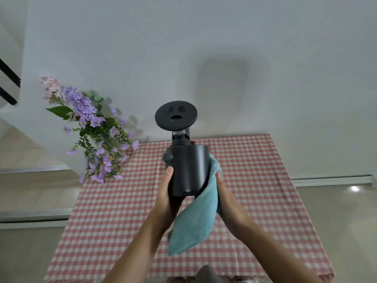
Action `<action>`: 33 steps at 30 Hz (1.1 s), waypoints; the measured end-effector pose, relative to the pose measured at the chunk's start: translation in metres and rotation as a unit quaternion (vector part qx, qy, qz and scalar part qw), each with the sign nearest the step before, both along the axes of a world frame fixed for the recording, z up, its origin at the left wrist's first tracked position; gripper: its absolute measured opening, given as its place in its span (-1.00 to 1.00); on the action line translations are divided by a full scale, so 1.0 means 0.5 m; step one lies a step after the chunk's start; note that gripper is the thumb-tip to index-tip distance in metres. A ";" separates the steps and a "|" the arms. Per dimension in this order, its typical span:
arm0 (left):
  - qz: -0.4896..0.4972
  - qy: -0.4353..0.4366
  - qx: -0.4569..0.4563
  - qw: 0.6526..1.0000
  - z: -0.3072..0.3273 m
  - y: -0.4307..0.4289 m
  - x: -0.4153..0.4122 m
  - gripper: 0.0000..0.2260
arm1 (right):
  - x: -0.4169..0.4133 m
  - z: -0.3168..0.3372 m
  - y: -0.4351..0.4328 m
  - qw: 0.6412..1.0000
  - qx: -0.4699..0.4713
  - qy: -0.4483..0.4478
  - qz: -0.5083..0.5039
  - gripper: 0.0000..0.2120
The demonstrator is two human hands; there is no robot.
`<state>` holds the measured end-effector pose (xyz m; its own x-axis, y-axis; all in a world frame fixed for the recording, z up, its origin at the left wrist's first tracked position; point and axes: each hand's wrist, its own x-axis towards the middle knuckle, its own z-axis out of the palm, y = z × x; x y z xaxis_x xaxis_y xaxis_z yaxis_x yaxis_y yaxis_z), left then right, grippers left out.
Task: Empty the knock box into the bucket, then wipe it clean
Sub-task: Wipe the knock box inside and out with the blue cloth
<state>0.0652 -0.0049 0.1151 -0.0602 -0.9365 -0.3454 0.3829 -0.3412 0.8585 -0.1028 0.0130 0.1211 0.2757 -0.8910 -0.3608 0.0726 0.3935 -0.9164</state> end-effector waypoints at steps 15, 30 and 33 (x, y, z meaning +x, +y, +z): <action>0.041 -0.013 -0.059 0.997 0.000 -0.014 -0.020 -0.44 | -0.043 0.019 -0.017 0.996 0.065 -0.065 0.000 -0.45; -0.008 -0.007 -0.012 1.000 0.015 0.003 -0.037 -0.40 | -0.067 0.036 -0.020 0.998 -0.046 -0.001 0.046 -0.46; -0.018 -0.034 -0.010 0.999 0.004 -0.008 -0.036 -0.38 | -0.074 0.028 -0.017 0.999 -0.032 -0.014 0.041 -0.42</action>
<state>0.0473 -0.0087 0.1172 -0.0699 -0.9413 -0.3302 0.3107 -0.3351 0.8895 -0.1397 0.0043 0.1349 0.3575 -0.8863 -0.2944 0.0683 0.3392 -0.9382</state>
